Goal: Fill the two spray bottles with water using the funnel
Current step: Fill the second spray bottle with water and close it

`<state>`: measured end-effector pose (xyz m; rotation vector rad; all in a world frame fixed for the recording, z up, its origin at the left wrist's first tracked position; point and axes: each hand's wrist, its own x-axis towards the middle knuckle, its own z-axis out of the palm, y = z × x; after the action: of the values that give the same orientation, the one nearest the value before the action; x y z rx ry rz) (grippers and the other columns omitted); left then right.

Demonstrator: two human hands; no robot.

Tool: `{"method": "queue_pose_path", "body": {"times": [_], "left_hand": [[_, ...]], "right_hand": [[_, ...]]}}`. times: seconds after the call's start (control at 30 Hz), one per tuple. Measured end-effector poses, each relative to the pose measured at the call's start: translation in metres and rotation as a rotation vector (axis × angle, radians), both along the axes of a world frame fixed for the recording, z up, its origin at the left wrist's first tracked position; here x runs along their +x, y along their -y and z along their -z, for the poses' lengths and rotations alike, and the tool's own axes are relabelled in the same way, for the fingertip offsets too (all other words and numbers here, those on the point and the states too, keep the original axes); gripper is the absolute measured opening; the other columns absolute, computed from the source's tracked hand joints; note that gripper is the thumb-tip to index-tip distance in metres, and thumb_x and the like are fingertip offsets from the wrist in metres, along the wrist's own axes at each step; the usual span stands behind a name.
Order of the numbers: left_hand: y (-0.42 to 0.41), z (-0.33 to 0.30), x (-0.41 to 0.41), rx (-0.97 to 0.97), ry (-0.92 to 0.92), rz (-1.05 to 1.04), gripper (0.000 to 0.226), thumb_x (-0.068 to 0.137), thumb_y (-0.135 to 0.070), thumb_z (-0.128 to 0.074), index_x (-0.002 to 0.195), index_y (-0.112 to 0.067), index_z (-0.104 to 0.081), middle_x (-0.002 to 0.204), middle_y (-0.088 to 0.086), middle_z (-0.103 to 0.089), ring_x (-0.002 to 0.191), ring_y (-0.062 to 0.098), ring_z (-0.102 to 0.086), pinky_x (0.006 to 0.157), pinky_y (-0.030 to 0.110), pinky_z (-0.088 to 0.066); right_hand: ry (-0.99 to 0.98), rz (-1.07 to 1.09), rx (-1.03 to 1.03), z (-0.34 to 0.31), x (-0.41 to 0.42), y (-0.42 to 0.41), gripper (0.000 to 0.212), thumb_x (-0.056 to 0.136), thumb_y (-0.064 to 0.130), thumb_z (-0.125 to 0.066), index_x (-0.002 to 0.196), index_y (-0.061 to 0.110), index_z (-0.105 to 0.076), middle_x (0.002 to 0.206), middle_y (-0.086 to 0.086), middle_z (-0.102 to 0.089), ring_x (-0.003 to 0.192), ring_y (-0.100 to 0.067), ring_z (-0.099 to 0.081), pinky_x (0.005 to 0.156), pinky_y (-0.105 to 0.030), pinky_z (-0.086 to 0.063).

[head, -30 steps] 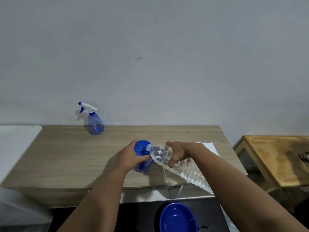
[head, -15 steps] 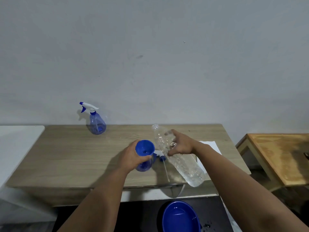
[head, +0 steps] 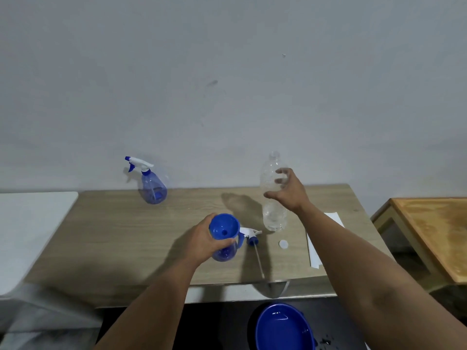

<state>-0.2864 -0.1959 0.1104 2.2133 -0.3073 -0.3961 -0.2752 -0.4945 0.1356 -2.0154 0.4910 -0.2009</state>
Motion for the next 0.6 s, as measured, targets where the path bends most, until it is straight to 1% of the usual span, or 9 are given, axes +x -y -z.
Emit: {"method": "queue_pose_path", "body": {"times": [0.03,0.17,0.3,0.33,0.4,0.43,0.5,0.53,0.6], "left_hand": [[0.0,-0.002,-0.001,0.004,0.001,0.002,0.058,0.062,-0.044,-0.092,0.097,-0.058,-0.048,0.097,-0.031,-0.061,0.092,-0.007,-0.059,0.074,0.016,-0.047],[0.0,-0.002,0.0,0.03,0.012,-0.006,0.067,0.061,-0.049,-0.091,0.111,-0.052,-0.047,0.1,-0.032,-0.06,0.096,-0.005,-0.06,0.081,0.021,-0.05],[0.0,-0.003,0.0,0.035,0.004,0.005,0.066,0.064,-0.045,-0.091,0.114,-0.047,-0.049,0.1,-0.032,-0.06,0.092,-0.009,-0.058,0.07,0.005,-0.041],[0.0,-0.003,0.0,0.042,0.009,0.008,0.067,0.063,-0.047,-0.091,0.117,-0.045,-0.051,0.102,-0.029,-0.062,0.094,-0.008,-0.059,0.069,0.005,-0.041],[0.0,0.0,0.001,0.053,0.014,0.006,0.077,0.059,-0.056,-0.089,0.126,-0.045,-0.051,0.107,-0.026,-0.063,0.098,-0.005,-0.06,0.072,0.011,-0.042],[0.0,0.0,0.001,0.061,0.011,0.004,0.078,0.058,-0.057,-0.088,0.126,-0.046,-0.05,0.108,-0.025,-0.063,0.099,-0.004,-0.06,0.073,0.012,-0.042],[-0.001,-0.003,-0.001,0.055,0.005,0.006,0.068,0.062,-0.051,-0.089,0.117,-0.049,-0.049,0.102,-0.028,-0.062,0.094,-0.006,-0.059,0.07,0.008,-0.04],[-0.001,-0.002,-0.001,0.046,0.001,0.01,0.064,0.064,-0.047,-0.089,0.113,-0.05,-0.047,0.099,-0.029,-0.061,0.091,-0.007,-0.059,0.067,0.006,-0.039],[-0.001,-0.003,-0.002,0.034,-0.002,0.021,0.068,0.065,-0.047,-0.089,0.116,-0.051,-0.045,0.099,-0.031,-0.059,0.092,-0.007,-0.058,0.068,0.006,-0.038]], "right_hand": [[0.007,0.021,0.004,0.004,0.004,0.0,0.084,0.07,0.02,-0.096,0.138,0.03,-0.049,0.124,-0.002,-0.063,0.11,-0.021,-0.062,0.091,-0.032,-0.048],[0.04,0.115,0.014,0.02,0.014,-0.002,0.084,0.067,0.021,-0.096,0.137,0.031,-0.049,0.125,0.0,-0.062,0.114,-0.024,-0.065,0.101,-0.043,-0.054],[0.041,0.152,0.076,0.035,0.013,-0.006,0.089,0.067,0.023,-0.099,0.139,0.029,-0.048,0.131,-0.004,-0.062,0.122,-0.026,-0.062,0.105,-0.042,-0.052],[0.046,0.16,0.092,0.038,0.011,-0.006,0.091,0.066,0.025,-0.1,0.139,0.03,-0.047,0.133,-0.005,-0.062,0.123,-0.025,-0.061,0.107,-0.044,-0.052],[0.044,0.171,0.116,0.042,0.006,-0.006,0.096,0.062,0.032,-0.102,0.14,0.033,-0.046,0.135,-0.005,-0.061,0.126,-0.024,-0.059,0.108,-0.045,-0.052],[0.032,0.164,0.118,0.042,0.002,-0.007,0.1,0.06,0.037,-0.103,0.141,0.033,-0.045,0.137,-0.004,-0.06,0.127,-0.023,-0.058,0.109,-0.045,-0.052],[0.004,0.148,0.129,0.043,-0.002,-0.007,0.112,0.052,0.047,-0.103,0.145,0.033,-0.042,0.141,-0.003,-0.058,0.128,-0.023,-0.058,0.109,-0.045,-0.052],[-0.009,0.144,0.135,0.042,-0.004,-0.007,0.116,0.052,0.047,-0.103,0.148,0.031,-0.04,0.144,-0.003,-0.057,0.13,-0.024,-0.058,0.11,-0.046,-0.052],[-0.059,0.138,0.114,0.04,-0.009,-0.008,0.116,0.06,0.035,-0.103,0.155,0.025,-0.036,0.143,-0.003,-0.055,0.131,-0.024,-0.056,0.113,-0.047,-0.05]]}}
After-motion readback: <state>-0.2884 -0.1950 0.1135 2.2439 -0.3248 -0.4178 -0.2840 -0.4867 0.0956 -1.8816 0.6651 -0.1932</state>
